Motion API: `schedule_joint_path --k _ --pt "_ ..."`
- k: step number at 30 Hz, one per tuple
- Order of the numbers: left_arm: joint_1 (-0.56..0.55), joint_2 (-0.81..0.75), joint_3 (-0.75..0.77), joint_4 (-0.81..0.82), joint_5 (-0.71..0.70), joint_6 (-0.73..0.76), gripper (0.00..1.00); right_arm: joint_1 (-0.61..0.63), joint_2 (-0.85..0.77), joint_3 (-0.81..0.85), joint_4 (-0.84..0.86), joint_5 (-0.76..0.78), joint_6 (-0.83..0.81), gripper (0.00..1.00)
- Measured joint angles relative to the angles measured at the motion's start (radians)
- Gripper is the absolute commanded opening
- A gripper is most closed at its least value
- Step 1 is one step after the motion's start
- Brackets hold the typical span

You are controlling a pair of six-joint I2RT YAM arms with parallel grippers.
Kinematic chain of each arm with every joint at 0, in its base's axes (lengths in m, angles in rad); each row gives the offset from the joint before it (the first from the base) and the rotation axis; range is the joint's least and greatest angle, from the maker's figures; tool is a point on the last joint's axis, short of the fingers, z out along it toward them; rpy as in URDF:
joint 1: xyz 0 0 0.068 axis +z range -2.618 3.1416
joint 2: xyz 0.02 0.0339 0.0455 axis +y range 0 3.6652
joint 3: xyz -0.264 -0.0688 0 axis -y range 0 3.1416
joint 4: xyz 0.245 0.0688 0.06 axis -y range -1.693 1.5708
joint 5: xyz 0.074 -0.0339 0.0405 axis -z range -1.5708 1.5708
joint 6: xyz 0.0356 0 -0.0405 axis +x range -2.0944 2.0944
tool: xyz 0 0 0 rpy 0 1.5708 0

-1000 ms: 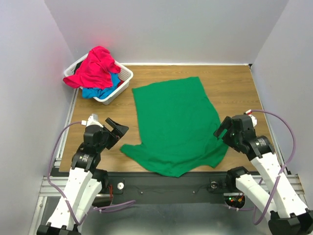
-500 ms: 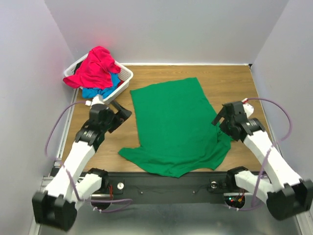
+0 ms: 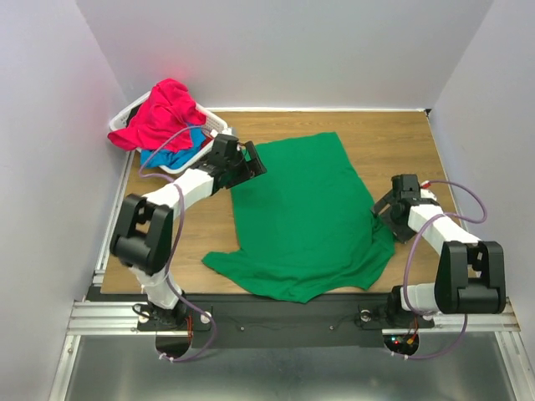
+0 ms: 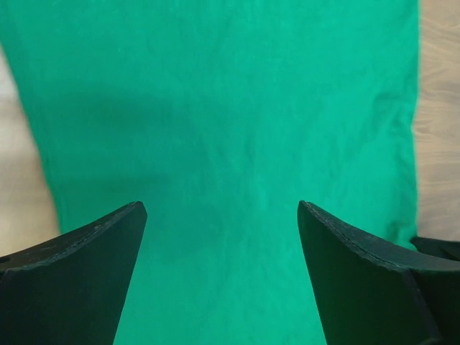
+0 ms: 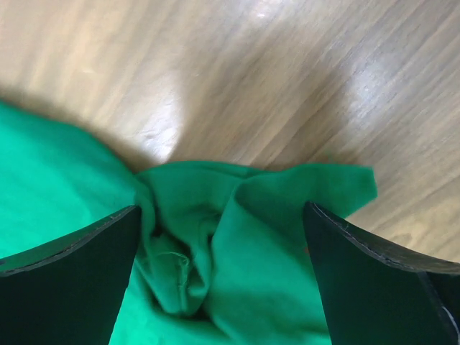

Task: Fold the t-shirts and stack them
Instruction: Flatten the tshirt out

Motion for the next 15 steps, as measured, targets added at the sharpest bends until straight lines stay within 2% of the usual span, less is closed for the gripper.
schedule_joint_path --k 3,7,15 --pt "0.000 0.112 0.063 0.012 0.013 0.028 0.98 -0.031 0.032 -0.025 0.070 -0.027 -0.005 1.00" --pt "0.006 0.216 0.116 0.013 0.015 0.054 0.99 -0.061 0.106 0.027 0.122 -0.036 -0.013 1.00" --pt "0.035 0.295 0.156 0.034 0.020 0.062 0.98 -0.161 0.368 0.286 0.188 -0.047 -0.068 1.00"
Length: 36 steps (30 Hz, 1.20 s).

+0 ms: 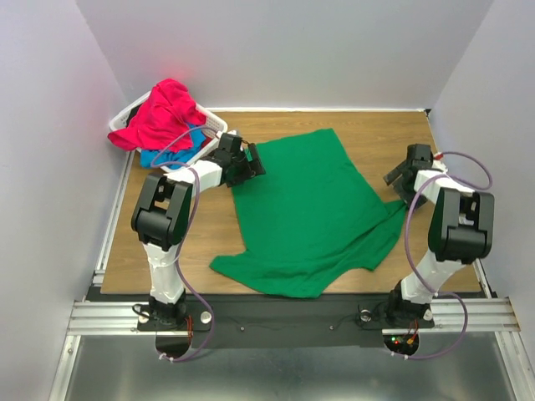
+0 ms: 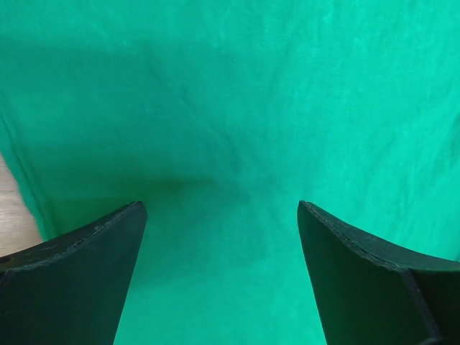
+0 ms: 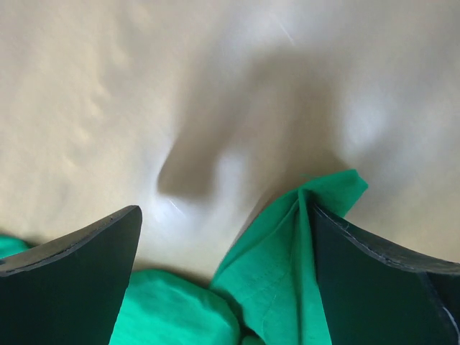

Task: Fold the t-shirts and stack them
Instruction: Flatten the tshirt out

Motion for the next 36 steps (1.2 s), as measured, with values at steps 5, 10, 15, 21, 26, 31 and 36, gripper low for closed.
schedule_joint_path --k 5,10,15,21,26,31,36 --pt "0.009 0.004 -0.016 0.021 0.000 -0.024 0.99 -0.016 0.190 0.223 0.031 -0.010 -0.067 1.00" --pt "0.000 -0.038 -0.098 0.090 -0.020 -0.097 0.98 -0.054 0.377 0.476 0.043 -0.070 -0.116 1.00" --pt "-0.069 -0.142 -0.257 0.157 -0.022 -0.183 0.98 -0.084 0.619 0.828 0.080 -0.224 -0.197 1.00" --pt "-0.185 -0.269 -0.441 0.227 0.005 -0.291 0.98 -0.073 0.782 1.064 0.114 -0.362 -0.275 1.00" --pt "-0.269 -0.373 -0.554 0.227 0.002 -0.383 0.98 -0.016 0.902 1.253 0.102 -0.415 -0.365 1.00" --pt "-0.312 -0.462 -0.597 0.125 -0.022 -0.428 0.99 0.120 0.961 1.363 0.061 -0.423 -0.449 1.00" --pt "-0.310 -0.577 -0.578 -0.050 -0.144 -0.422 0.99 0.203 0.931 1.351 -0.002 -0.426 -0.478 1.00"
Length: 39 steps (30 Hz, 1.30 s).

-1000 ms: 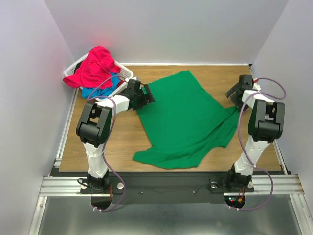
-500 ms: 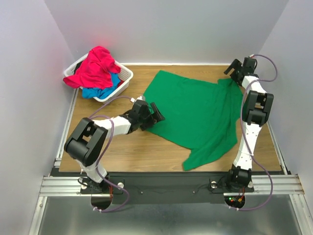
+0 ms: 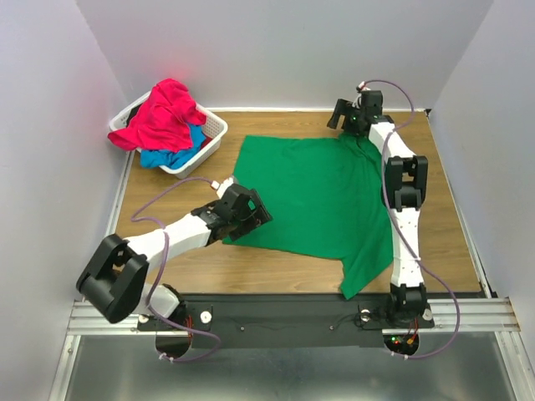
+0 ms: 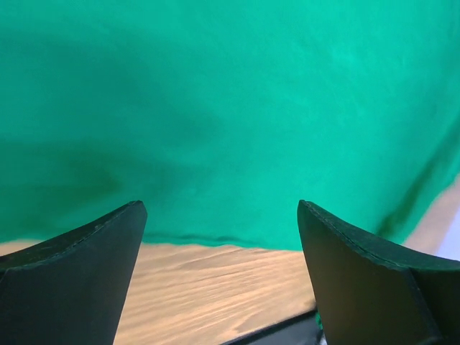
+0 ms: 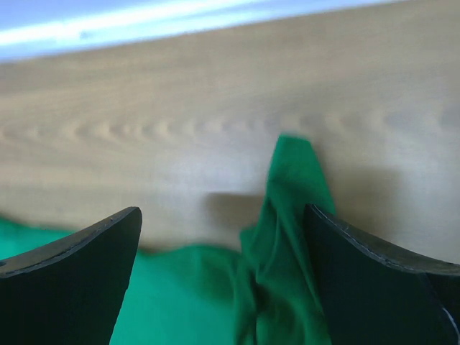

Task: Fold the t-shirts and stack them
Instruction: Flatten the tshirt out

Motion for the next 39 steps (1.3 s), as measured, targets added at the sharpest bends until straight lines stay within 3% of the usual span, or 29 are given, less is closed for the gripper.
schedule_joint_path --k 5,13,17,20,24,28,33,39 --pt "0.006 -0.089 0.121 -0.127 -0.142 0.058 0.98 -0.002 -0.199 -0.163 -0.117 0.029 -0.038 1.00" --pt "0.082 -0.020 0.288 -0.113 -0.186 0.195 0.98 -0.047 -0.848 -0.533 -0.143 0.322 0.059 1.00" --pt "0.158 0.119 0.374 -0.091 -0.129 0.258 0.98 -0.047 -1.159 -0.897 -0.149 0.377 0.181 1.00" --pt "0.201 0.212 0.405 -0.073 -0.085 0.292 0.98 -0.043 -1.260 -1.137 -0.169 0.388 0.243 1.00" --pt "0.221 0.304 0.402 -0.055 -0.047 0.324 0.98 -0.043 -1.229 -1.381 -0.224 0.386 0.292 1.00" --pt "0.223 0.351 0.376 -0.019 -0.014 0.332 0.98 -0.043 -1.166 -1.471 -0.225 0.350 0.303 1.00" --pt "0.237 0.371 0.317 0.032 0.026 0.331 0.98 -0.043 -1.041 -1.443 -0.171 0.353 0.303 1.00" --pt "0.255 0.377 0.304 0.077 0.036 0.330 0.98 -0.042 -0.839 -1.230 -0.153 0.374 0.211 1.00"
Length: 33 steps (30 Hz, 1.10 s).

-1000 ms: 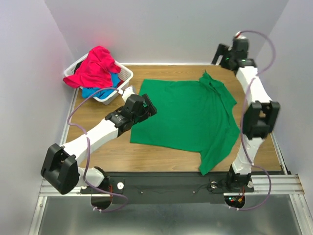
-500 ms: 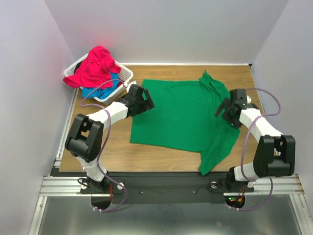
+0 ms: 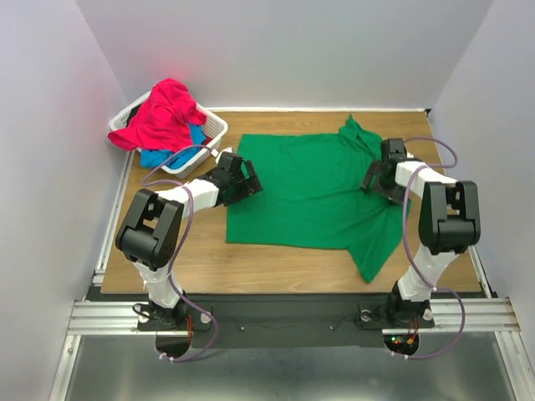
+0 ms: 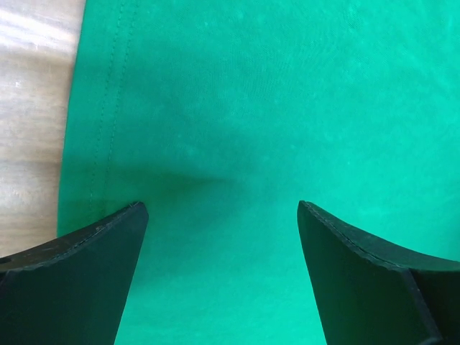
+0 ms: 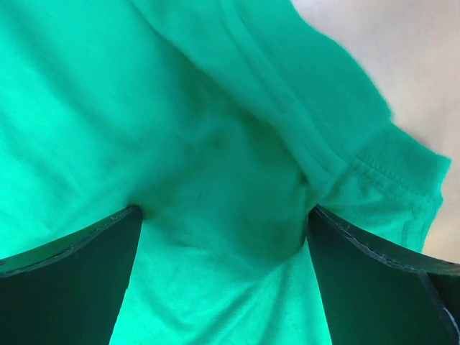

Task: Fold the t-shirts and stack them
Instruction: Flatten the tshirt out

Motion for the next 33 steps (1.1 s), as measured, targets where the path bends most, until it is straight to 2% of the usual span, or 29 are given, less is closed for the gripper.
schedule_joint_path --k 8,15,18,20,23,28,33 --pt "0.048 0.090 0.104 0.020 -0.001 0.006 0.98 -0.001 0.217 0.271 0.085 -0.018 -0.151 1.00" --pt "0.059 0.117 0.185 -0.051 0.010 0.037 0.98 -0.003 0.227 0.344 0.071 -0.072 -0.210 1.00" --pt "0.059 0.056 0.145 -0.067 0.010 0.037 0.98 -0.003 0.115 0.267 0.064 -0.096 -0.201 1.00" --pt "0.059 -0.068 0.069 -0.093 -0.004 0.032 0.98 -0.003 -0.012 0.181 0.056 -0.098 -0.181 1.00" --pt "0.058 -0.231 -0.020 -0.129 -0.041 0.013 0.98 -0.003 -0.242 0.012 0.053 -0.083 -0.106 1.00" --pt "0.058 -0.494 -0.249 -0.156 -0.102 -0.058 0.98 -0.003 -0.608 -0.303 -0.019 -0.070 0.053 1.00" --pt "0.059 -0.539 -0.423 -0.193 -0.104 -0.112 0.95 -0.003 -0.796 -0.498 -0.159 -0.084 0.156 1.00"
